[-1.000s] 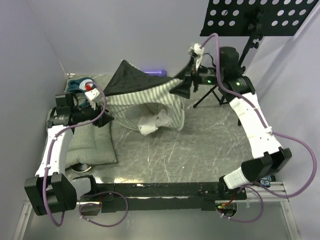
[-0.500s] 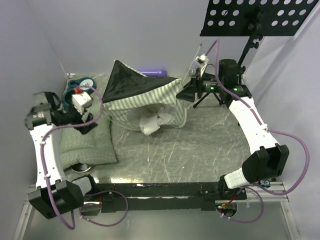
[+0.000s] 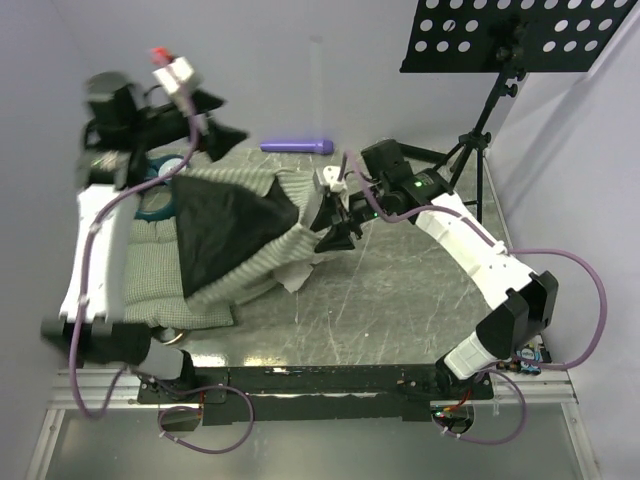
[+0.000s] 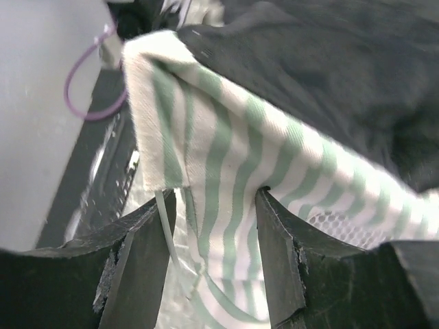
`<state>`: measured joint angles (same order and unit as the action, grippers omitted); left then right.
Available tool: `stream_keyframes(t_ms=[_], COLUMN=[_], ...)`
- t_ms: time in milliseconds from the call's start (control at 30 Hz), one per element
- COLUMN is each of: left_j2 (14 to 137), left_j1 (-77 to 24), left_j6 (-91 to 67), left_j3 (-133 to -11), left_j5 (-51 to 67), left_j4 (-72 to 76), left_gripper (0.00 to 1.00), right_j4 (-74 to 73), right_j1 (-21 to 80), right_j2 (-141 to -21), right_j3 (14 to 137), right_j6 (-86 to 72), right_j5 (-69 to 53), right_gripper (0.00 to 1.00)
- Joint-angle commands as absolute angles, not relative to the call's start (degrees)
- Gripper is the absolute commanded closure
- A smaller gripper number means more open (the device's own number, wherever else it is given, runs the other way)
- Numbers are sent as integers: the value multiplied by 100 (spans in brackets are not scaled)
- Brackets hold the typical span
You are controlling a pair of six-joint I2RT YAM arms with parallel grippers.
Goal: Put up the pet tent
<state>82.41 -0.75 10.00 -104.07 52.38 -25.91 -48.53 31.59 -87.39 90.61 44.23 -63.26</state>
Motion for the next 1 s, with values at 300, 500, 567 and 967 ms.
stream_keyframes(t_ms=[300, 500, 567, 967], left_j2=[9673, 7736, 7559, 6662], left_j1=[-1073, -932, -818, -519], left_j6=[-1069, -1670, -1722, -2961], left_j3=[-10096, -7726, -7717, -5784], left_j5=[3313, 2752, 2636, 3182], left_j4=[-1994, 343, 10, 289], left_gripper=[0, 0, 0, 3], right_j4=[-5256, -5387, -5458, -5352], right_j1=[3454, 3454, 3454, 3577], right_j2=[-8262, -8253, -8305, -8104], right_j3=[8209, 8103, 8156, 7884], right_j6=[6204, 6442, 6425, 6319], right_j5=[-5625, -5625, -5651, -5616], right_gripper=[53, 65, 68, 81])
